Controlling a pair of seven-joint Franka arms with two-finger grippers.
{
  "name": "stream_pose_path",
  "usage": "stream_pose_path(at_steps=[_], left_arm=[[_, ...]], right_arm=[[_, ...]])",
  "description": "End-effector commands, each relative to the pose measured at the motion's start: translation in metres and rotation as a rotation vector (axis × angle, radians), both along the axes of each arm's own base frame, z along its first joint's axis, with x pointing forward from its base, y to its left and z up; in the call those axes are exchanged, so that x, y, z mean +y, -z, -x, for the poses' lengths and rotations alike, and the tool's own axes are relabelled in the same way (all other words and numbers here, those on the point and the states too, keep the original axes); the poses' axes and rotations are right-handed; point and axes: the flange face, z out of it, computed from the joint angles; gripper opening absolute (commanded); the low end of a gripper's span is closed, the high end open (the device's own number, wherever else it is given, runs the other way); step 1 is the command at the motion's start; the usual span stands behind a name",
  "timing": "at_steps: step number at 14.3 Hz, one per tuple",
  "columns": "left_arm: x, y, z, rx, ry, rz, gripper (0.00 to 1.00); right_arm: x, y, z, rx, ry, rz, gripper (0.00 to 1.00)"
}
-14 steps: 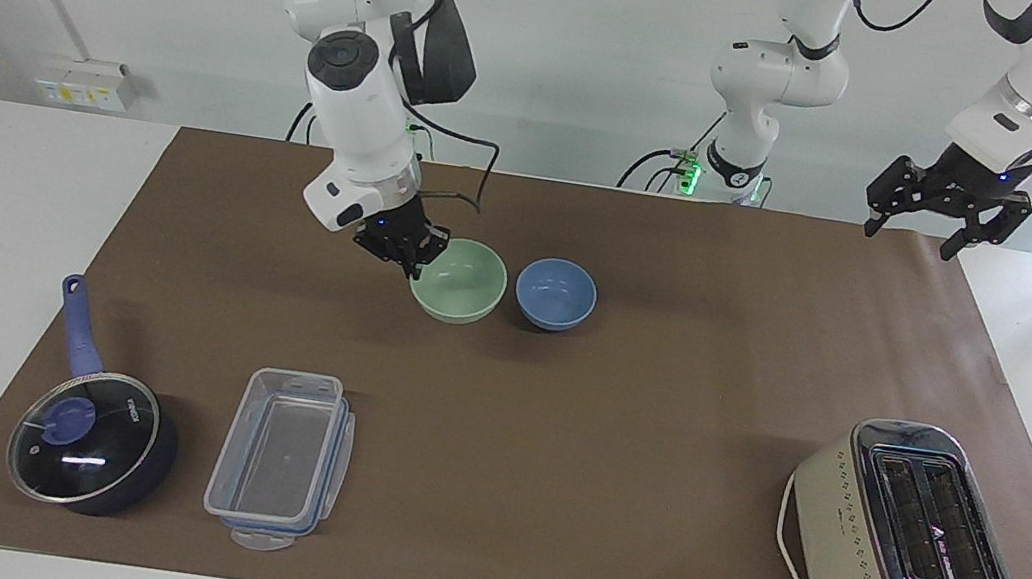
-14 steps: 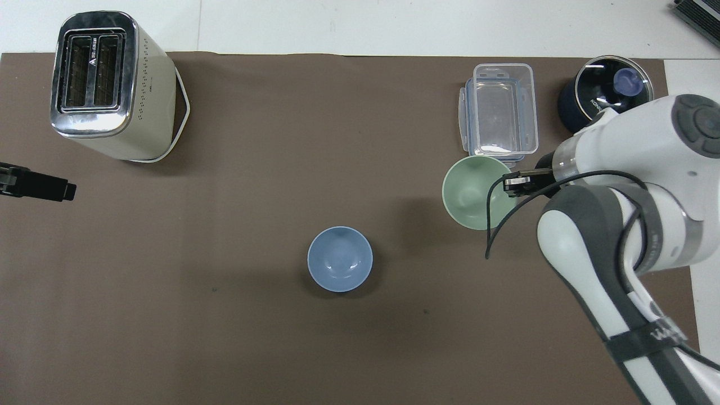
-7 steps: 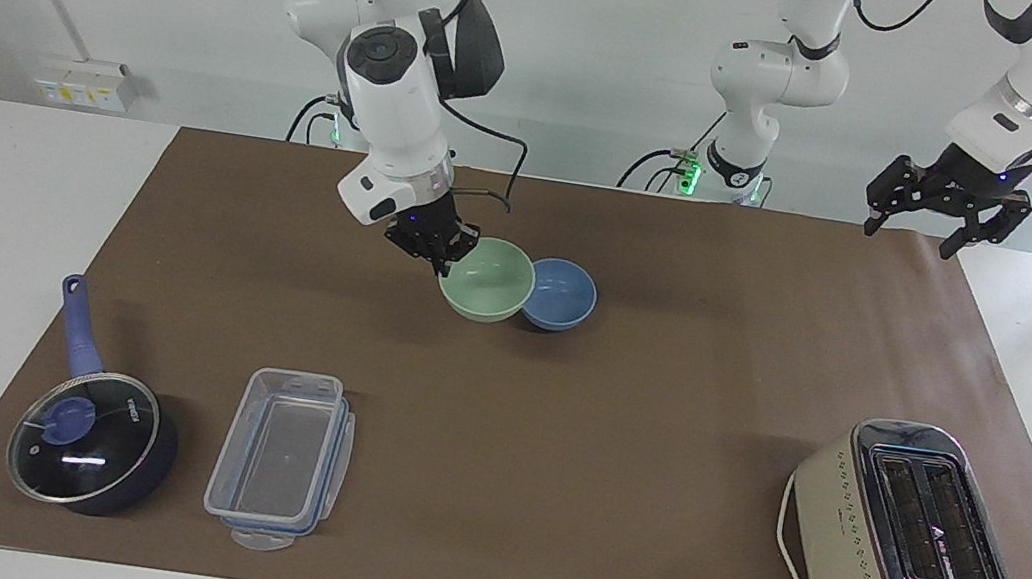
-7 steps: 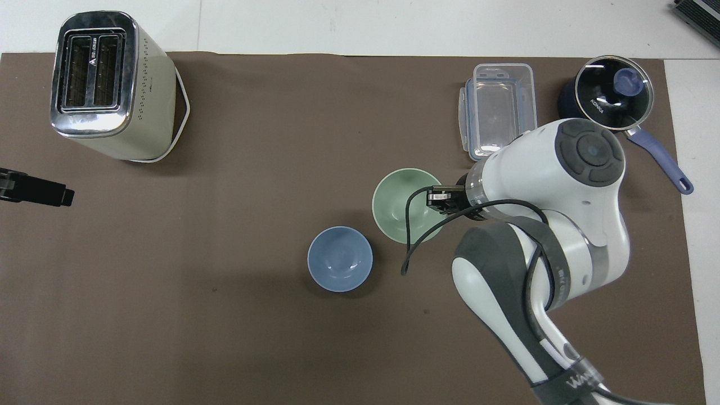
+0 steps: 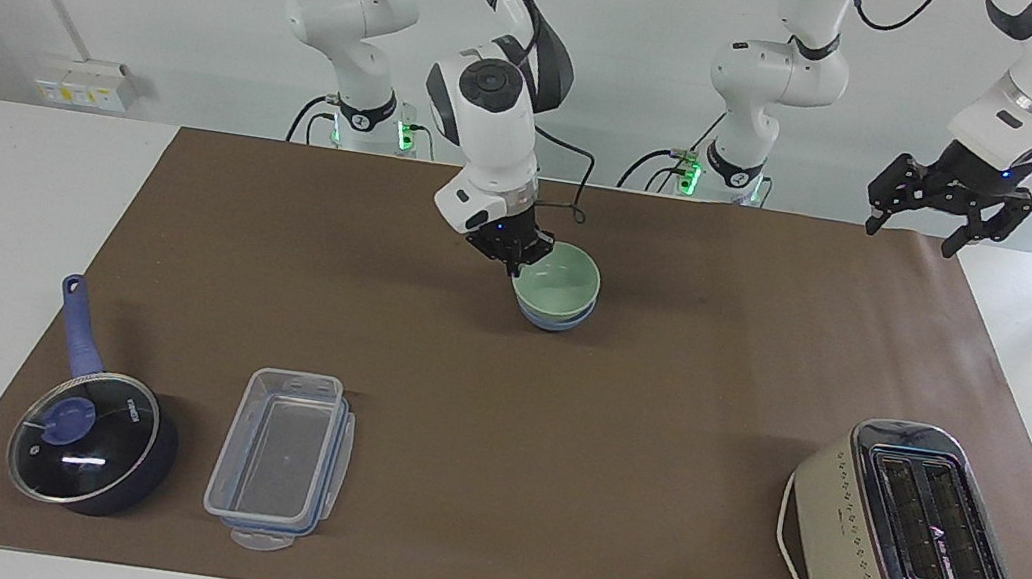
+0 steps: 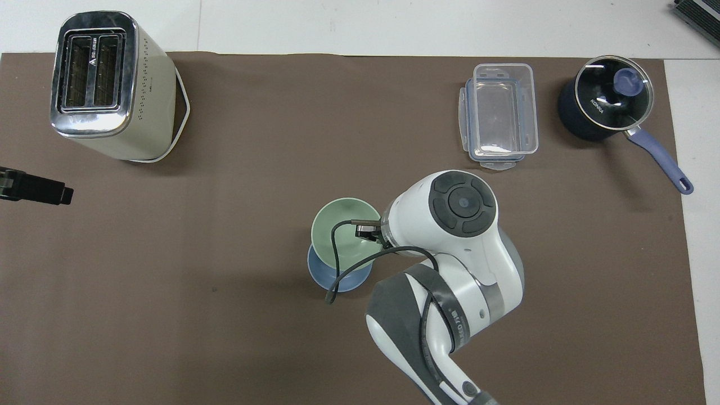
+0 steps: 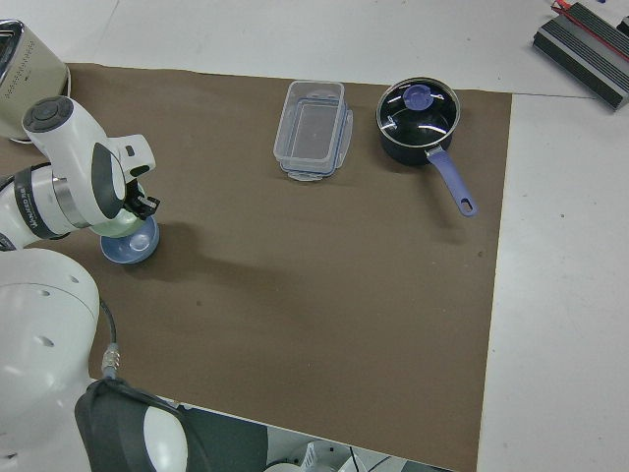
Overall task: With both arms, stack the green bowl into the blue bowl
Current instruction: 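Lower the green bowl into the blue bowl and open the right gripper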
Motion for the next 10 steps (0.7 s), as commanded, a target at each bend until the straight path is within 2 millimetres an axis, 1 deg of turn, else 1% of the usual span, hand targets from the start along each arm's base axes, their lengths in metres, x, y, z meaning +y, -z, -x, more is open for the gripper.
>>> stream_pose_path(at_steps=[1, 2, 3, 6, 9, 10], left_arm=[[0.003, -0.006, 0.002, 0.009, -0.012, -0.019, 1.0], [0.003, -0.006, 0.002, 0.009, -0.012, -0.019, 1.0], [0.004, -0.006, 0.002, 0.009, -0.013, -0.019, 1.0], [0.003, -0.006, 0.002, 0.009, -0.012, -0.019, 1.0], [0.003, -0.006, 0.002, 0.009, -0.012, -0.019, 1.0], [0.003, -0.006, 0.002, 0.009, -0.012, -0.019, 1.0]], right_arm=[[0.003, 0.009, 0.003, -0.006, 0.027, -0.024, 0.0], [0.004, 0.015, 0.005, -0.006, 0.025, -0.022, 0.0], [0.012, 0.021, 0.006, -0.014, 0.016, -0.024, 0.0], [0.014, 0.034, 0.004, -0.01, 0.016, -0.019, 0.0], [0.013, 0.038, 0.006, -0.003, 0.016, -0.014, 0.0], [0.013, 0.04, 0.01, 0.002, 0.013, -0.011, 0.0]])
